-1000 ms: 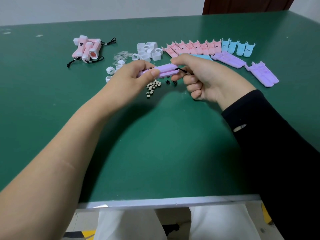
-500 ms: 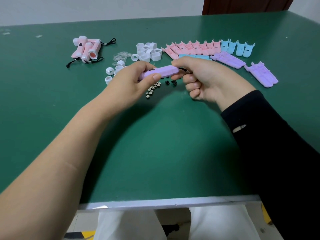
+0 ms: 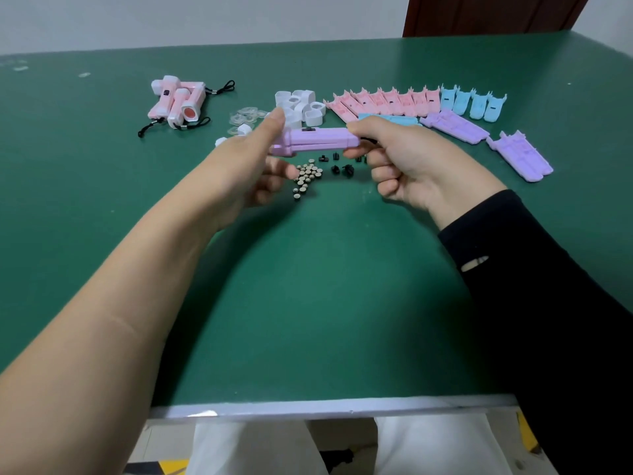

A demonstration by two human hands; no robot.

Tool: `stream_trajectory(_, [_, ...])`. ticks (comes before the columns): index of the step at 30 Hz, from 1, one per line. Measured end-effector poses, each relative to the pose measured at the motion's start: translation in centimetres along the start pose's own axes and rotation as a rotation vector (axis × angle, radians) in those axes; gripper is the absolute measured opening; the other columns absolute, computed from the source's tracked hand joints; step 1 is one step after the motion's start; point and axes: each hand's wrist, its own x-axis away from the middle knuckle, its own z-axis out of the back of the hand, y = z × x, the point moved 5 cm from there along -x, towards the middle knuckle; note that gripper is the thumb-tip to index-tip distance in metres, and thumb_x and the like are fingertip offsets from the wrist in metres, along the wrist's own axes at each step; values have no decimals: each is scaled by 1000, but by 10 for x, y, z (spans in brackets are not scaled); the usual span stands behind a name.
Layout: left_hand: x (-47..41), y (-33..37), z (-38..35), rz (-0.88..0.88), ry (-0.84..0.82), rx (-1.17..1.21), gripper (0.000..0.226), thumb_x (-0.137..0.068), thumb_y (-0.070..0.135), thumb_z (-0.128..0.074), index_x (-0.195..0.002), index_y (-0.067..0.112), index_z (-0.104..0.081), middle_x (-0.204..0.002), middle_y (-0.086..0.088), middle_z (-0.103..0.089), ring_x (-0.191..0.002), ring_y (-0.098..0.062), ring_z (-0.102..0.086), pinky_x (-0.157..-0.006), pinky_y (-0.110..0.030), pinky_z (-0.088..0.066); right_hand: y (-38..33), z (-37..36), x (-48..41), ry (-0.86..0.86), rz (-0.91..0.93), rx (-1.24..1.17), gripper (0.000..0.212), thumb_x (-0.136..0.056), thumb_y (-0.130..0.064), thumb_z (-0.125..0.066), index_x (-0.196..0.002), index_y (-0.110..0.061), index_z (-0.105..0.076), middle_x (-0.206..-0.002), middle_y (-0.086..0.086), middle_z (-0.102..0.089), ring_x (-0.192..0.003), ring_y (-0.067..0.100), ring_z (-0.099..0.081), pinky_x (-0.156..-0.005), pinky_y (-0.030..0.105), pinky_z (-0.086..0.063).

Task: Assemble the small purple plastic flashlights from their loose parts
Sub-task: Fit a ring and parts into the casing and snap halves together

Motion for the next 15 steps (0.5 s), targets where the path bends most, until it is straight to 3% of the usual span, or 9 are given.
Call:
stream_trajectory(4, [2,1,-5,37,-80,171,31,-102,41,-40,-79,22,-46,-53,7,-46,-40,-7,-29,-39,-16,-26,1,-1,0,-6,-12,-11,32,-86,-41,-60,-67,-16,-65,-44,-12,-22,-36,6,-17,-36,16,-17])
stream_trajectory(9, [3,-2,-5,73,-66,259,13,-101,31,-46,-95,20,-43,-54,4,-36,-45,-10,-22,-44,-19,-22,1,-2,0,-9,-9,-12,33,-87,-41,-60,-67,-16,-65,-44,-12,-22,-36,6,-16,-35,16,-17])
stream_trajectory(15, [4,-3,-7,62,-43,303,11,-100,28,-45,-95,19,-43,-51,5,-32,-44,-9,-20,-45,-19,-19,-1,-2,2,-13,-7,-32,32,-88,-39,-60,-67,-15,-64,-44,-12,-22,-37,6,-17,-34,16,-18])
